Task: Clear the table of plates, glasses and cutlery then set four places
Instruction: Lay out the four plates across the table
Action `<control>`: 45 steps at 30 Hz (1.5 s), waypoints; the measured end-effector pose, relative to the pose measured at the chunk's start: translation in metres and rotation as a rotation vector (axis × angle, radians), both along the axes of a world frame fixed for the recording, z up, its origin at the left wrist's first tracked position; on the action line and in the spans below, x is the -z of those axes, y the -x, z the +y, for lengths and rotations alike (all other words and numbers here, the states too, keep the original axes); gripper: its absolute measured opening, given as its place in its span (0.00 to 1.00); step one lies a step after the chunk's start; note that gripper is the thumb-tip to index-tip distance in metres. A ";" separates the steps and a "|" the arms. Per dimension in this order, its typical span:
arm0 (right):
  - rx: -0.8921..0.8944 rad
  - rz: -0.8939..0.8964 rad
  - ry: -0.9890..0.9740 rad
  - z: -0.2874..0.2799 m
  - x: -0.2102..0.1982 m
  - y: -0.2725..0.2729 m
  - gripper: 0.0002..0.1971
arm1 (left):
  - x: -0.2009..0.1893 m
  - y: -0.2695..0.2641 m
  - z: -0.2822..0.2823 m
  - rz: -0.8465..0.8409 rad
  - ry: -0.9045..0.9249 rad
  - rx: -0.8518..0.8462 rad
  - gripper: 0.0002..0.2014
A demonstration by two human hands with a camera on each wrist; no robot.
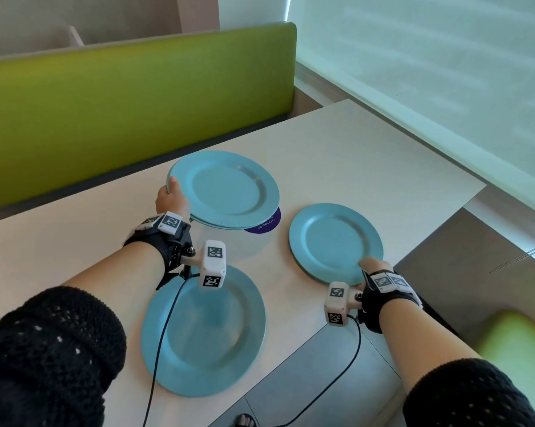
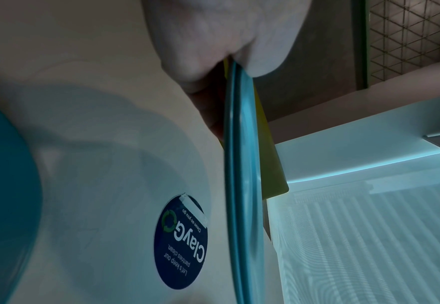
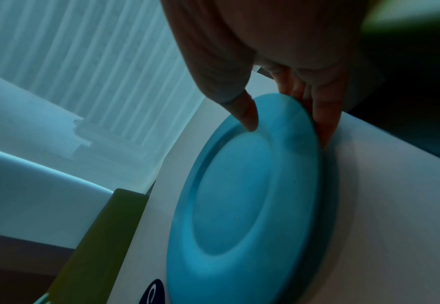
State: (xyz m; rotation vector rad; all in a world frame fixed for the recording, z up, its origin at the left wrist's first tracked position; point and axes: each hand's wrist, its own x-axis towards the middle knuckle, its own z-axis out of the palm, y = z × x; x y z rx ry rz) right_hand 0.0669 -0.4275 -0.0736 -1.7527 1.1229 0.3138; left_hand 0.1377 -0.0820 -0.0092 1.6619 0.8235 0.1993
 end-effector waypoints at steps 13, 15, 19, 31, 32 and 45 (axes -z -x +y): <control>-0.202 0.151 0.190 0.003 -0.003 -0.002 0.19 | 0.005 0.003 -0.003 -0.027 0.045 -0.017 0.26; -0.093 0.163 0.254 0.011 -0.012 -0.003 0.26 | 0.005 0.005 -0.002 -0.025 0.051 -0.013 0.26; -0.144 0.028 0.386 0.042 -0.041 -0.024 0.29 | 0.005 0.010 0.003 -0.027 0.070 0.000 0.25; -0.577 -0.339 0.073 0.181 -0.072 -0.089 0.13 | -0.008 0.010 0.055 0.033 0.118 0.068 0.32; -0.567 -0.340 0.052 0.189 -0.075 -0.090 0.11 | -0.008 0.009 0.062 0.038 0.149 0.028 0.31; -0.281 -0.334 -0.340 0.279 -0.058 -0.115 0.10 | 0.001 -0.007 0.217 -0.016 0.032 -0.552 0.26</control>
